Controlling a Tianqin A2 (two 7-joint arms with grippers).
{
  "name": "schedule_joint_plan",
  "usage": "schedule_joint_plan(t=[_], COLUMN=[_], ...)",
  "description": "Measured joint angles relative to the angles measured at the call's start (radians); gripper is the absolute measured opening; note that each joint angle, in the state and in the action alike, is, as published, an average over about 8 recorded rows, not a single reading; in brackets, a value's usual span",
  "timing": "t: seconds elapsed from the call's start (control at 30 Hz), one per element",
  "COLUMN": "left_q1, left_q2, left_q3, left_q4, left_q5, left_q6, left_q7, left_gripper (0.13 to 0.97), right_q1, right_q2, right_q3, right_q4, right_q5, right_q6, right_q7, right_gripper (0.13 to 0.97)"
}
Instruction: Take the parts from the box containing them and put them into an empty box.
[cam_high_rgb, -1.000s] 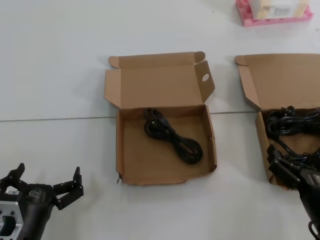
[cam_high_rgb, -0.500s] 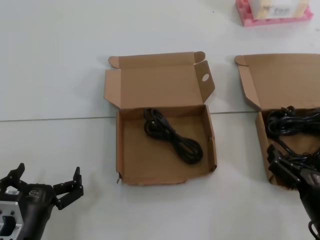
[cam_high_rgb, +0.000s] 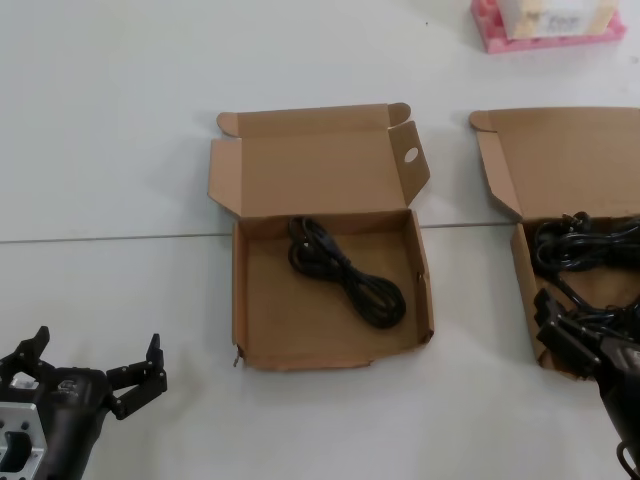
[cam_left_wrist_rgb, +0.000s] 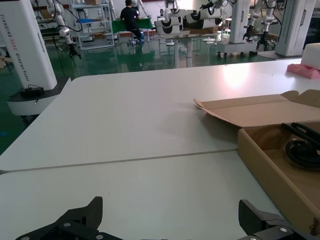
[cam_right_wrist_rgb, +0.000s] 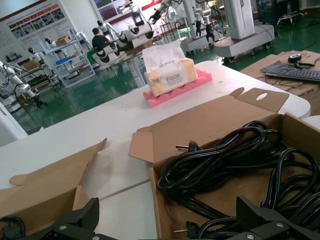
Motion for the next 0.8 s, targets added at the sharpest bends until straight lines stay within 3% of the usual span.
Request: schedule_joint_plan(t=[0.8], left_q1=[0.000], left_q2=[0.000], left_q3=[0.000], left_q4=[0.000], left_q5=[0.000], left_q6=[0.000], left_q7=[0.000], left_gripper=[0.966], right_q1=[0.000], right_q2=[0.000], right_q3=[0.000], right_q4=[0.000], right_q5=[0.000], right_q6=[0.000], right_q7=[0.000], right_gripper=[0.966])
